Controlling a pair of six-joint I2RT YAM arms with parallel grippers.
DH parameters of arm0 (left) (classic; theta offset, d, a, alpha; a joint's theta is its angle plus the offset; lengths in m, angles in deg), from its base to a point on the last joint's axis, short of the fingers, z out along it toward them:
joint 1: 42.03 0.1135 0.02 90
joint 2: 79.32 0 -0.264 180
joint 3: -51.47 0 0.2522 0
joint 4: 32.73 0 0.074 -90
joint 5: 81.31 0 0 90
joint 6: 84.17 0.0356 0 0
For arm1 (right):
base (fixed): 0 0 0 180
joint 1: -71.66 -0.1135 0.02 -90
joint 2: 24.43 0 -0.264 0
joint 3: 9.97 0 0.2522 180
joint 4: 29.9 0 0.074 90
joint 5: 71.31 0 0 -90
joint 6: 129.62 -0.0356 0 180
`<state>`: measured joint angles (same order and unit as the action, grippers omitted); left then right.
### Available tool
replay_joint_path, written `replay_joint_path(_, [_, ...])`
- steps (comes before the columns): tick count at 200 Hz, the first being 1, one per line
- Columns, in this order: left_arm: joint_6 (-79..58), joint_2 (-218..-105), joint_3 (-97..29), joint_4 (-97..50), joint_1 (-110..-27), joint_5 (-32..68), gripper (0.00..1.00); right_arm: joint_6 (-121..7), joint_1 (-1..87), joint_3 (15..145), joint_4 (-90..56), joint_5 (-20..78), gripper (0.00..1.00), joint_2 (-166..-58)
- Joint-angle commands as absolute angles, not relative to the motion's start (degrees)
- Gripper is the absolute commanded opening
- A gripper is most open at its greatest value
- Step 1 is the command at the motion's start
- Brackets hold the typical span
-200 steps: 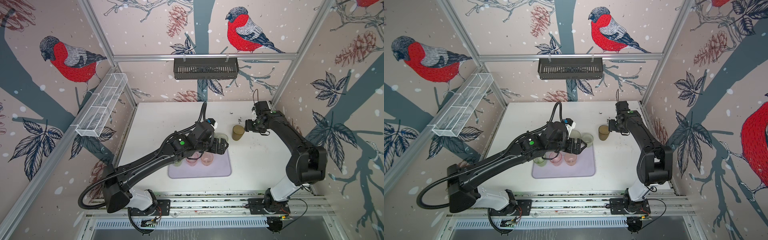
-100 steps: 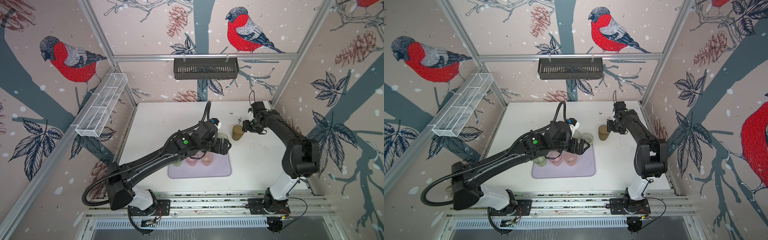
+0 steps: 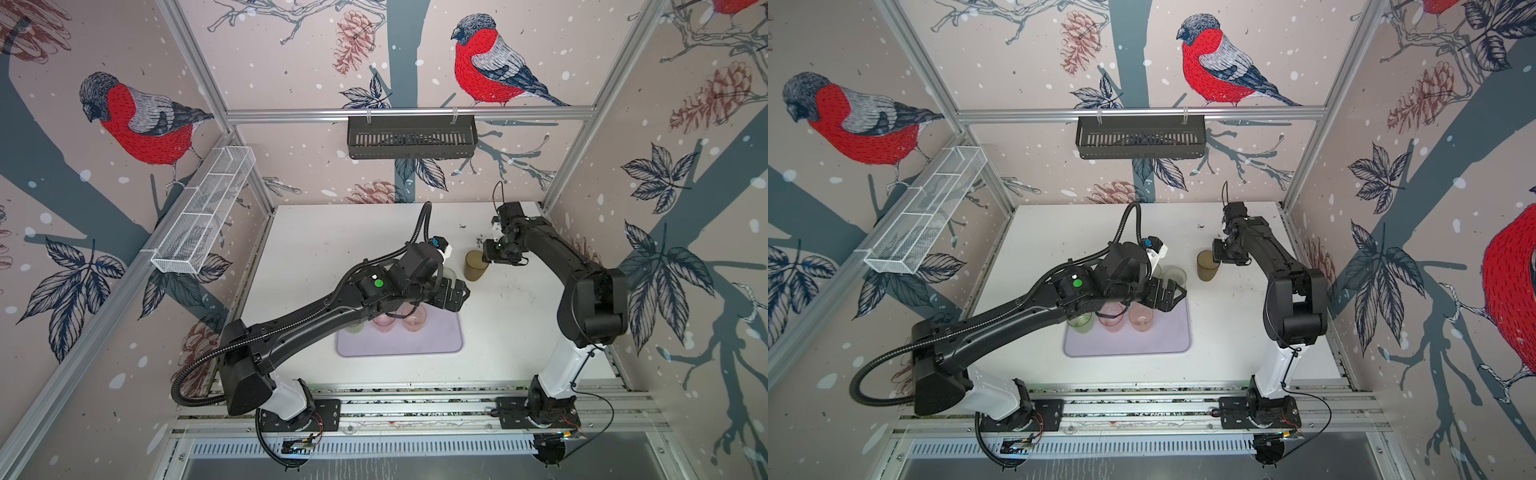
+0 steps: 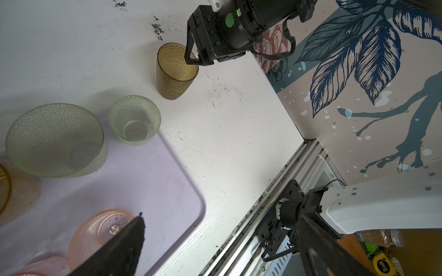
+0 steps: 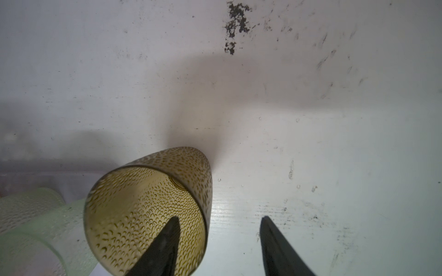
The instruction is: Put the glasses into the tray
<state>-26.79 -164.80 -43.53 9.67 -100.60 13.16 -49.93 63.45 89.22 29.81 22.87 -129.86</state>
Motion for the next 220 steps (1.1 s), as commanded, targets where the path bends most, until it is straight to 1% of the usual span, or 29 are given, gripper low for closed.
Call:
replay_joint_path(1, [-25.91,-164.93,-44.22,9.29,-100.67,12.56,0.98,-49.29,63.24,90.21,29.38,22.75,0.53,-130.74])
replay_joint_path(108, [-25.53,-165.15,-44.98,10.03,-100.66,11.33,0.98,-49.36,62.61,92.20,29.29,22.30,0.42,-133.69])
replay_joint_path(191, [-25.68,-165.02,-45.02,10.41,-100.66,10.80,0.98,-49.05,61.99,92.21,29.28,21.25,0.30,-134.34])
replay_joint_path(220, [-25.81,-164.84,-44.90,10.48,-100.66,10.64,0.98,-49.03,61.76,92.03,29.22,20.62,0.27,-134.17])
